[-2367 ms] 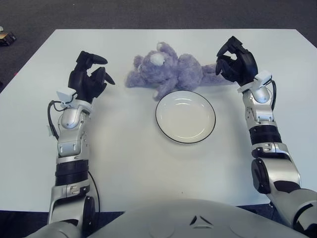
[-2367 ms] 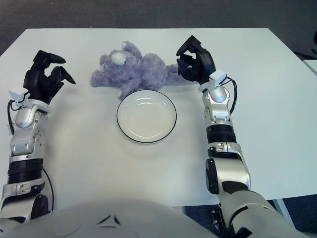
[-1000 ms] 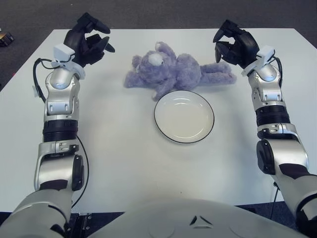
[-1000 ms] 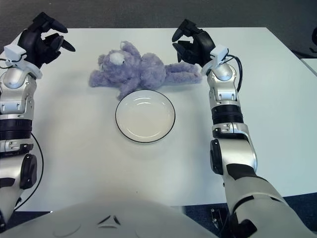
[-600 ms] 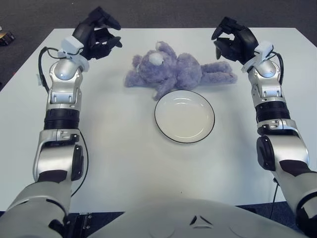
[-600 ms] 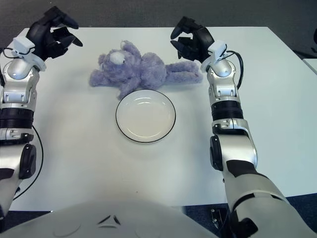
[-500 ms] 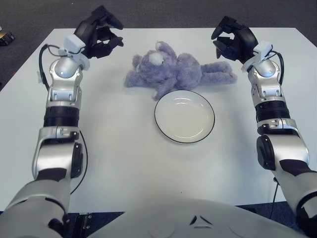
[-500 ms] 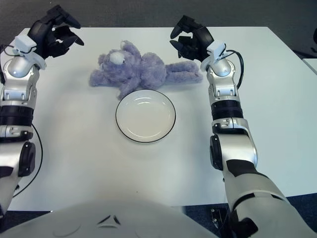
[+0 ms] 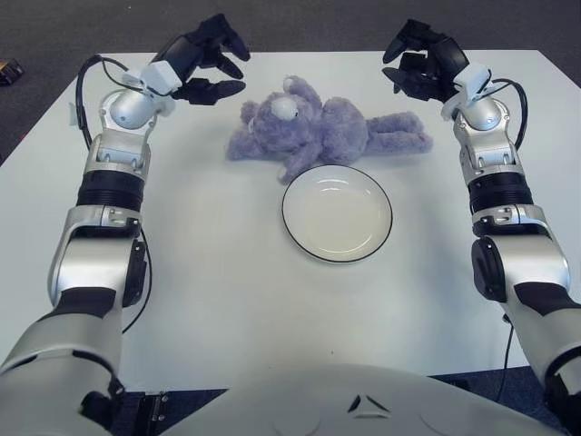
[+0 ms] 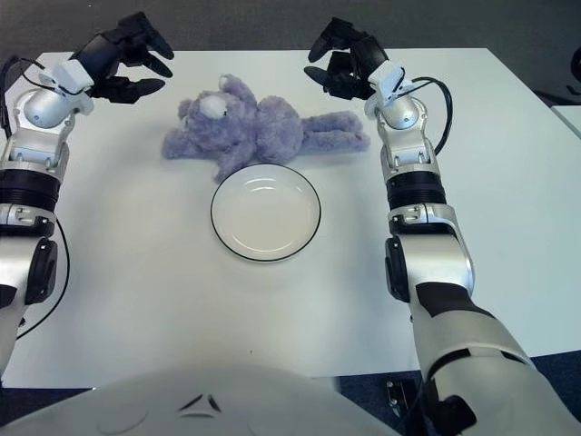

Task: Put the doll into the plate.

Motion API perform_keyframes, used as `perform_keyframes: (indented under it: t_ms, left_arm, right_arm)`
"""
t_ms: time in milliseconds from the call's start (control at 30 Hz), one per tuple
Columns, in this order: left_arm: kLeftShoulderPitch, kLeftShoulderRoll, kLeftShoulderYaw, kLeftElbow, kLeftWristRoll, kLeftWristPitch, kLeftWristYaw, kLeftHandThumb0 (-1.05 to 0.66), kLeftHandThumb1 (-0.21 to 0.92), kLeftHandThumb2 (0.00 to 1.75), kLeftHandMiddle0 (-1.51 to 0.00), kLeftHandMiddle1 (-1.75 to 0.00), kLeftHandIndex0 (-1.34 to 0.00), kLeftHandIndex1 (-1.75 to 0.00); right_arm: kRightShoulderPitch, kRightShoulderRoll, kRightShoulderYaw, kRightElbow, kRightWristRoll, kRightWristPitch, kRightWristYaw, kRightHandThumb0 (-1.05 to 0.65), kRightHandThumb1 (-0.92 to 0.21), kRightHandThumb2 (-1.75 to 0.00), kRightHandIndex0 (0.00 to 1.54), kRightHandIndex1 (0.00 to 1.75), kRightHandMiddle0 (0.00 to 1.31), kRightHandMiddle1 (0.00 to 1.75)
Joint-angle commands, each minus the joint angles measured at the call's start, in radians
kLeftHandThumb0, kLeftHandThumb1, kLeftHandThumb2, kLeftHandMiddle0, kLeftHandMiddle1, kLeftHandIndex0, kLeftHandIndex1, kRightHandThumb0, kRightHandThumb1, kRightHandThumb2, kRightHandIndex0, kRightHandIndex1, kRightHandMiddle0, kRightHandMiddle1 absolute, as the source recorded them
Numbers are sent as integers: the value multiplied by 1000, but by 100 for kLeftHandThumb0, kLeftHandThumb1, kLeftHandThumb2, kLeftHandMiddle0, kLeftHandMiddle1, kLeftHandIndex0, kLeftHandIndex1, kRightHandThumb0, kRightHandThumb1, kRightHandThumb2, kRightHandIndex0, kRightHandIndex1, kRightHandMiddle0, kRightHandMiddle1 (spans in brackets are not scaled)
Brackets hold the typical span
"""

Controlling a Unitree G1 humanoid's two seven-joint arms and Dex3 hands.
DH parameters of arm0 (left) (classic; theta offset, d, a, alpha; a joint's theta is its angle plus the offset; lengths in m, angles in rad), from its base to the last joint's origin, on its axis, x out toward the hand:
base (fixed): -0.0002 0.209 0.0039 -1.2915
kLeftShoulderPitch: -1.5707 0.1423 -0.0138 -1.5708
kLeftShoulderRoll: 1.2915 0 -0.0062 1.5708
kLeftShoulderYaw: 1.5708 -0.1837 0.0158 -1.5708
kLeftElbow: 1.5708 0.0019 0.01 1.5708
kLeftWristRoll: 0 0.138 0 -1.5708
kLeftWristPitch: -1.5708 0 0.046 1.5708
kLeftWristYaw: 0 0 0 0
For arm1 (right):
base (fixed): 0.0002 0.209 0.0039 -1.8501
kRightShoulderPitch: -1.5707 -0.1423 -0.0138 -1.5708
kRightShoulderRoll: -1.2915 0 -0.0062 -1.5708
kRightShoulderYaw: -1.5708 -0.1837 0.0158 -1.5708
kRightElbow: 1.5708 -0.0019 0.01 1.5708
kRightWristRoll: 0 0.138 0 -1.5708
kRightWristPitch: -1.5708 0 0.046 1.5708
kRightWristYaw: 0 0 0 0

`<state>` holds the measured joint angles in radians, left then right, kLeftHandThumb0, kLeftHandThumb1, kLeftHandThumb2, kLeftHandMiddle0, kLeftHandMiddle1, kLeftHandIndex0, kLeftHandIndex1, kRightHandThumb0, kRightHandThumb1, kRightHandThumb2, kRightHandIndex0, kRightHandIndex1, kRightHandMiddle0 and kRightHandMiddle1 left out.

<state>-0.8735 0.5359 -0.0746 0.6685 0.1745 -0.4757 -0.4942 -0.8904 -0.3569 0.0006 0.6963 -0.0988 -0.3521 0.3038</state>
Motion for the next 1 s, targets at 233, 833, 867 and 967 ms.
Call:
perform_keyframes:
  t_ms: [233,833,867,967]
  left_arm:
    - [-85,18,-54,8,22,97,-115,-72,92,9,-44,0,-25,-37]
    - [-141,-1,-158,12,124,214,-160,-91,92,9,-13,0,-8,-22]
    - [-141,-1,-159,11,124,217,-160,-92,92,9,-12,0,-7,-21]
    - [-140,-10,-179,23,135,197,-163,-94,92,9,-8,0,-5,-19]
  right_arm:
    - [-66,-49,61,70,-60,-69,50,-39,-92,-21,57,56,40,113]
    - [-124,-98,166,100,-167,-24,142,-69,-92,-14,34,3,17,39]
    - [-124,-99,166,100,-167,-24,142,-69,-92,-14,33,2,16,38]
    - [-132,-95,177,125,-171,-19,163,-74,-92,-17,28,1,10,29]
